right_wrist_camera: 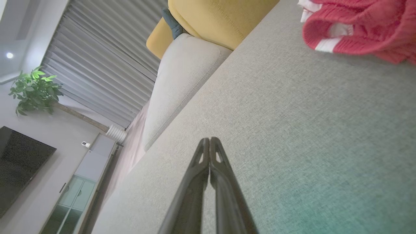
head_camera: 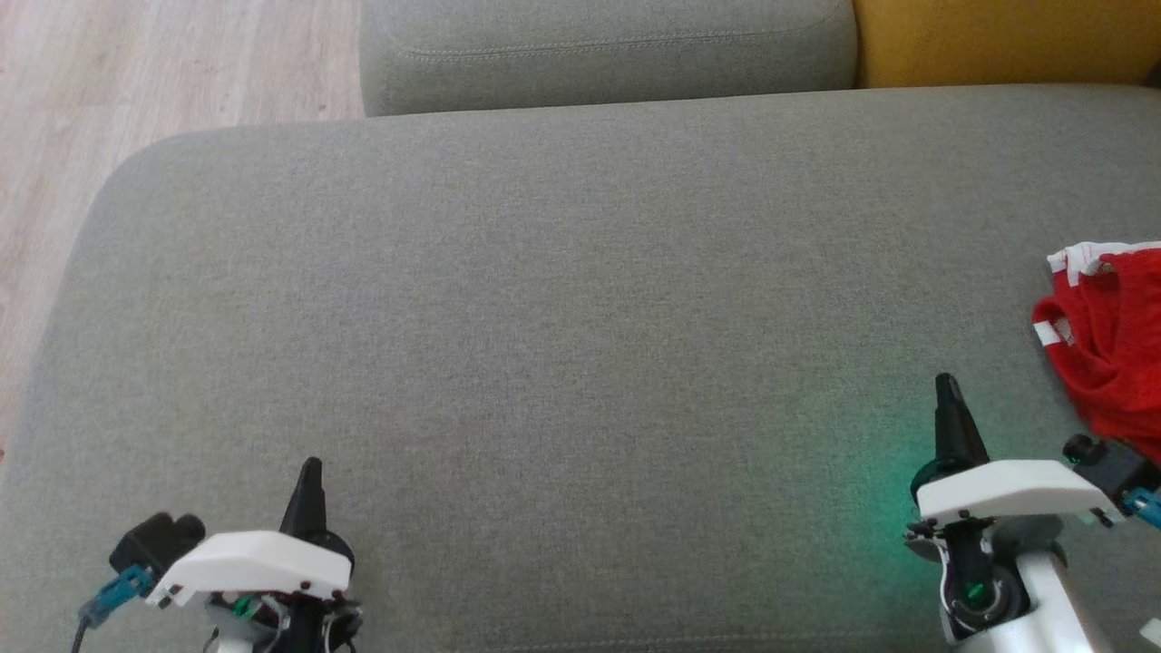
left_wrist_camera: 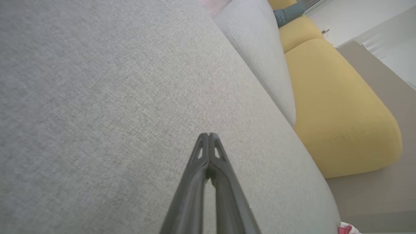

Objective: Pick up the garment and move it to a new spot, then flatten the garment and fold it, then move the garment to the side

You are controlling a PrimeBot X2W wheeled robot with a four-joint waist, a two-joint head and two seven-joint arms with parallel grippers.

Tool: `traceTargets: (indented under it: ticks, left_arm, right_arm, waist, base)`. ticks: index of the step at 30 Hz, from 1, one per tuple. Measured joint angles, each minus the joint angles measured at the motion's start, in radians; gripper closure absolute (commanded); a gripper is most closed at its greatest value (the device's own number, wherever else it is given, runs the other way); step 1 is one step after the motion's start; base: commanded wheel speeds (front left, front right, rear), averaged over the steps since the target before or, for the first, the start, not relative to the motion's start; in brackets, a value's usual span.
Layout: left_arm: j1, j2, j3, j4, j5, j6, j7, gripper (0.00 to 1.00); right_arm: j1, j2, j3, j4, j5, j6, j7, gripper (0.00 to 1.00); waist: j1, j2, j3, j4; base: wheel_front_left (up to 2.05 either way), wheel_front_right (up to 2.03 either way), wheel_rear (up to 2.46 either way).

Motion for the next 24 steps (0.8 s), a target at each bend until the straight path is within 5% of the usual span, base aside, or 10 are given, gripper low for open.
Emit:
traceTargets:
  ticks: [24]
  left_arm:
    - [-0.007,0.0,0.059,-0.034,-0.252,-0.061,0.07,1.0]
  right_arm:
    - [0.023,0.002,-0.049,-0.085,0.277,0.0,0.069,1.0]
  waist:
    - [0.0,0.0,-0.014,0.006]
  base:
    - [0.0,0.0,0.0]
